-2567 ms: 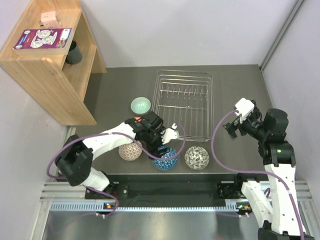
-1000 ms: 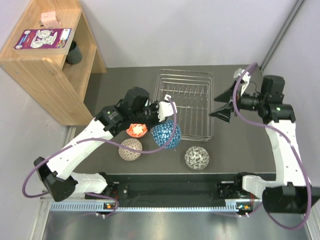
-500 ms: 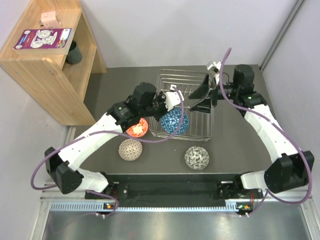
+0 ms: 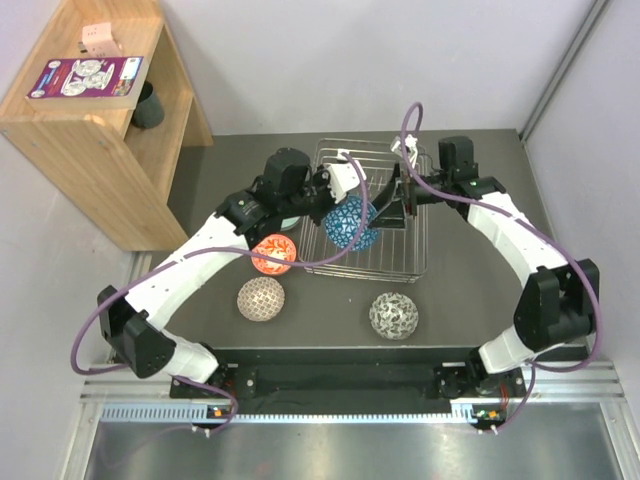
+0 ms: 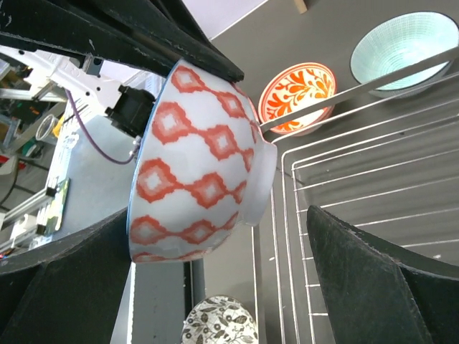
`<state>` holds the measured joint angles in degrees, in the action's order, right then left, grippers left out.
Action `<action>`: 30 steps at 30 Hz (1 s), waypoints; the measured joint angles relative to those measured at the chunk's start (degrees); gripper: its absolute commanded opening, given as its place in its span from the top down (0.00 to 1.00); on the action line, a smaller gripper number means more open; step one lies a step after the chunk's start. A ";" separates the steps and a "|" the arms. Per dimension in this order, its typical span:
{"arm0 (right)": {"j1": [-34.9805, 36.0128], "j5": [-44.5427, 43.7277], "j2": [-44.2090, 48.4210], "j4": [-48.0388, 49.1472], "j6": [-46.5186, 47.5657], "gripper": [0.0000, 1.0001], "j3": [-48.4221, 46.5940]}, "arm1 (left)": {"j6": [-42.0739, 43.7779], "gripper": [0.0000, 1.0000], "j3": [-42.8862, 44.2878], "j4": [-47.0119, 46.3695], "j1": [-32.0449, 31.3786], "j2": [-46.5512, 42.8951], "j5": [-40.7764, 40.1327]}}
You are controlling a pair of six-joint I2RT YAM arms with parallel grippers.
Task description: Load the bowls into the dish rack
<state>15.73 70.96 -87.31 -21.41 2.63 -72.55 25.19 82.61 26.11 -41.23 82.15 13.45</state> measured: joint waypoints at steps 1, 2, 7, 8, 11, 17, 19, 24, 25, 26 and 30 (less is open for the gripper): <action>0.20 0.22 -0.37 -0.57 0.44 0.00 -0.26 | 0.00 1.00 0.00 -0.11 0.15 0.07 0.04; 0.33 0.33 -0.59 -0.83 0.74 0.00 -0.37 | 0.00 1.00 0.00 -0.17 0.20 0.15 0.11; 1.42 1.36 -1.36 -2.27 1.79 0.01 -0.66 | -0.07 1.00 0.07 -0.57 0.22 1.84 1.03; 1.62 1.62 -1.49 -2.32 1.90 0.02 -0.70 | -0.07 1.00 0.11 -0.57 0.22 2.23 1.16; 1.97 1.60 -2.27 -2.84 2.32 0.10 -1.14 | -0.09 1.00 0.66 -0.35 0.22 3.34 1.40; 2.16 3.43 -3.72 -3.67 2.78 0.12 -1.46 | -0.24 1.00 2.25 -0.37 0.22 4.13 2.01; 2.27 4.28 -4.00 -4.26 3.30 0.14 -1.49 | -0.26 1.00 2.93 -0.39 0.22 4.39 2.14; 2.32 5.51 -5.20 -5.79 4.92 0.28 -1.90 | -0.28 1.00 3.52 0.04 0.22 4.66 2.40; 2.32 5.60 -5.40 -6.21 5.07 0.29 -2.14 | -0.28 1.00 3.52 0.09 0.22 4.66 2.38; 2.32 5.49 -5.49 -6.54 5.22 0.29 -2.43 | -0.28 1.00 3.52 0.09 0.22 4.66 2.29; 2.27 5.57 -5.90 -7.32 5.44 0.20 -2.97 | -0.31 1.00 3.50 0.04 0.22 4.66 2.14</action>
<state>18.00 76.53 -93.21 -28.73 8.08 -75.53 24.88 86.11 26.15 -41.01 86.80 15.59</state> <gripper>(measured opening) 0.737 0.047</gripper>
